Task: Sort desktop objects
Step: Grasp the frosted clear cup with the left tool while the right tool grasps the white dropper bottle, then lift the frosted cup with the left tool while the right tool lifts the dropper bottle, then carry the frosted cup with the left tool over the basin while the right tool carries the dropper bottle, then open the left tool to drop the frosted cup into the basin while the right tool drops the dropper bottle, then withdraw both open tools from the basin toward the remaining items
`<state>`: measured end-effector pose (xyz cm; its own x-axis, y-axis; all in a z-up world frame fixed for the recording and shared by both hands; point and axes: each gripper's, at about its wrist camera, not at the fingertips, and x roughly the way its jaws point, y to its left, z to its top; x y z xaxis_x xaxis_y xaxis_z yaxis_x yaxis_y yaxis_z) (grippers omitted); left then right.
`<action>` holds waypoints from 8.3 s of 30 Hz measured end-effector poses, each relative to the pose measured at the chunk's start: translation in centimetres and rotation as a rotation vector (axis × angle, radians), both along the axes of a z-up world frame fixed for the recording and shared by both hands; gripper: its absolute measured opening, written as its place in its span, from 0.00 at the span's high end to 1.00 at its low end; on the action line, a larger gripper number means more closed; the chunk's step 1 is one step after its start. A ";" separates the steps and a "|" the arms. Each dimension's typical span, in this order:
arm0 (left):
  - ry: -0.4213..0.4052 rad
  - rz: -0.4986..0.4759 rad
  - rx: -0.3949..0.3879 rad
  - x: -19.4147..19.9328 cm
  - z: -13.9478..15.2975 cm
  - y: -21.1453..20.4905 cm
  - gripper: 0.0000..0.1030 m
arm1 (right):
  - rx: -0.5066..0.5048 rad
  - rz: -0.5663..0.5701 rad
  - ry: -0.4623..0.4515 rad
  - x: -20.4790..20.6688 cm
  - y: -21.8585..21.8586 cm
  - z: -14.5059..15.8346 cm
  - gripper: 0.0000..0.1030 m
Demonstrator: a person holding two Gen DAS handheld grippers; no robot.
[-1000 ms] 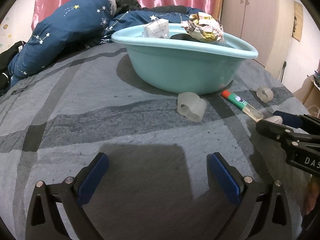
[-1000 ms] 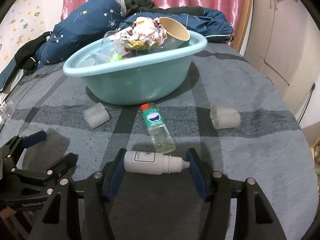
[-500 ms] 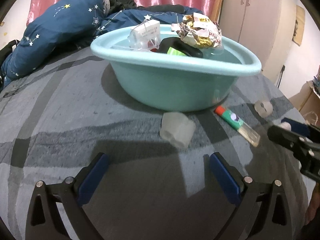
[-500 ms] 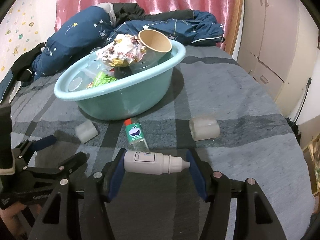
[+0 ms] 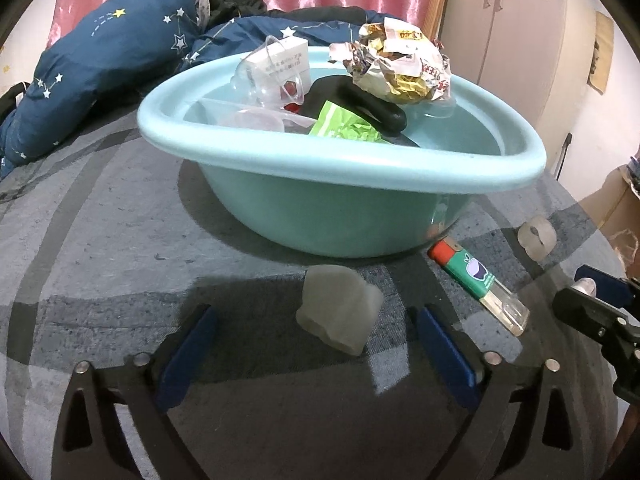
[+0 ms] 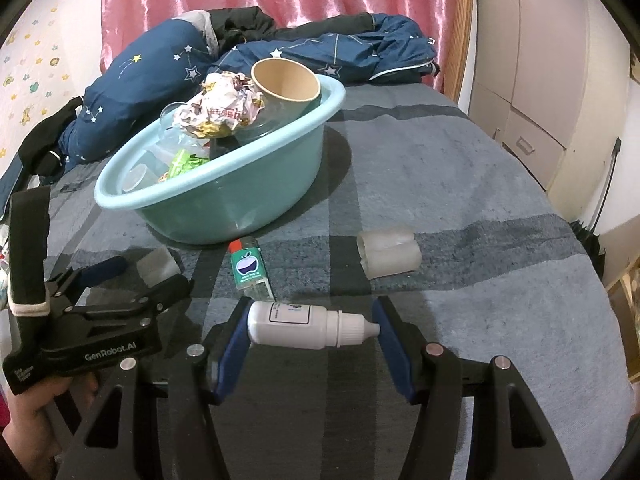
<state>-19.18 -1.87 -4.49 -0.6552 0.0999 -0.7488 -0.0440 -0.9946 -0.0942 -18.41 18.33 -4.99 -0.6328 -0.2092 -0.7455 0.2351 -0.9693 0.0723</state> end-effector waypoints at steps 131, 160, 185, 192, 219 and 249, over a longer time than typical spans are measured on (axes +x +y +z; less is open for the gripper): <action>0.190 -0.063 -0.028 -0.4 19.6 -2.0 0.89 | -0.067 0.146 0.155 -5.2 -7.4 19.0 0.38; 0.086 -0.020 -0.015 -9.0 14.2 -2.5 0.87 | 0.026 0.083 0.027 -14.7 -10.1 13.6 0.38; 0.073 0.038 -0.096 -9.5 12.6 -2.9 0.00 | 0.054 0.039 0.027 -16.2 -8.6 12.2 0.00; 0.081 0.055 -0.062 -8.5 12.9 -3.4 0.00 | 0.050 0.040 0.035 -15.2 -8.0 12.8 0.00; 0.126 0.160 -0.079 0.2 12.1 -5.4 0.00 | 0.045 0.119 0.047 -7.1 -5.8 12.0 0.00; -0.021 0.191 -0.014 6.0 0.0 -9.0 0.00 | 0.164 -0.035 -0.052 -3.4 5.7 -2.3 0.00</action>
<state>-13.20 -10.85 -4.49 -0.6452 -0.0355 -0.7632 0.1476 -0.9859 -0.0789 -21.84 24.04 -7.24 -0.5976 -0.0611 -0.7994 0.2015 -0.9765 -0.0760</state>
